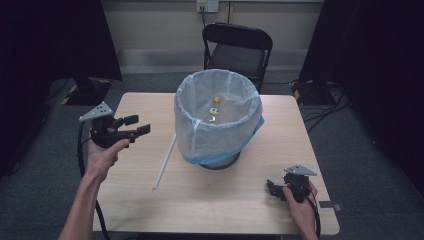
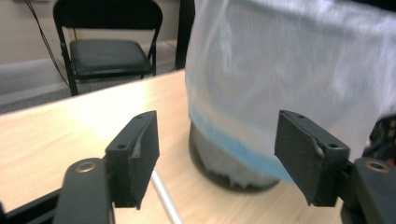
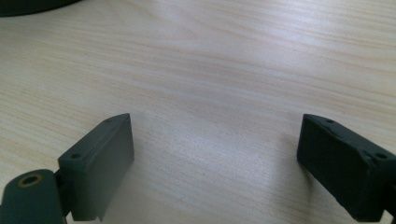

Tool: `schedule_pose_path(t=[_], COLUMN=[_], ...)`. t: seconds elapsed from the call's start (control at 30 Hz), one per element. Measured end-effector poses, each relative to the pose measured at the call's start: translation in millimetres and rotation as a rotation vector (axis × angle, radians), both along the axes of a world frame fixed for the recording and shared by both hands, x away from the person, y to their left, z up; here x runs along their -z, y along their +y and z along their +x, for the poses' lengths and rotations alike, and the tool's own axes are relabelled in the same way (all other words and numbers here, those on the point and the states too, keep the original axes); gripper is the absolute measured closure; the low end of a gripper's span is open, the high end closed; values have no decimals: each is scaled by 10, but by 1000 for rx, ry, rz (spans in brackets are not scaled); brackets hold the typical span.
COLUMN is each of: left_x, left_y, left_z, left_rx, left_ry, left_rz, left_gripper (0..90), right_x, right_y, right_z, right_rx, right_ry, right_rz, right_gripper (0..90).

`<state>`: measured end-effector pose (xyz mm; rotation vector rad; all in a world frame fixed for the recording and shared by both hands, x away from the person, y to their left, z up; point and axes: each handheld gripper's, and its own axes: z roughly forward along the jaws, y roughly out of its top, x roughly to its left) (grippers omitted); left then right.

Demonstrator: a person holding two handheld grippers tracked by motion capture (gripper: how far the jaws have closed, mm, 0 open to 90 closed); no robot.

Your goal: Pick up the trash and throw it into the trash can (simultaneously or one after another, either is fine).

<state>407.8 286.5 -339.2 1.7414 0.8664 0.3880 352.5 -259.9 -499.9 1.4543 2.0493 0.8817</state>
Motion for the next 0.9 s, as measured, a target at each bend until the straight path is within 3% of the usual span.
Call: schedule_pose_path(t=[0.1,0.33,0.43,0.5,0.63,0.87,0.9], left_x=[138,533,634,748,1018,1301,1369], left_y=[15,26,33,18,-70,-171,-205], left_z=[-44,-159,-190,-210,-231,-319,-331], left_rx=[-5,4,14,33,61,102,110], left_ry=[18,111,136,161,220,279,296], left_rz=[5,97,104,98,130,176,215], left_gripper=[312,328,337,422,447,526,532], right_x=[0,0,0,0,0,0,0], right_y=[0,0,0,-1,-1,-1,-1], right_z=[0,0,1,1,1,1,1], right_rx=[0,0,0,0,0,0,0], right_ry=[0,0,0,0,0,1,0], right_rz=[0,0,0,0,0,0,0], right_gripper=[100,100,100,99,99,99,99])
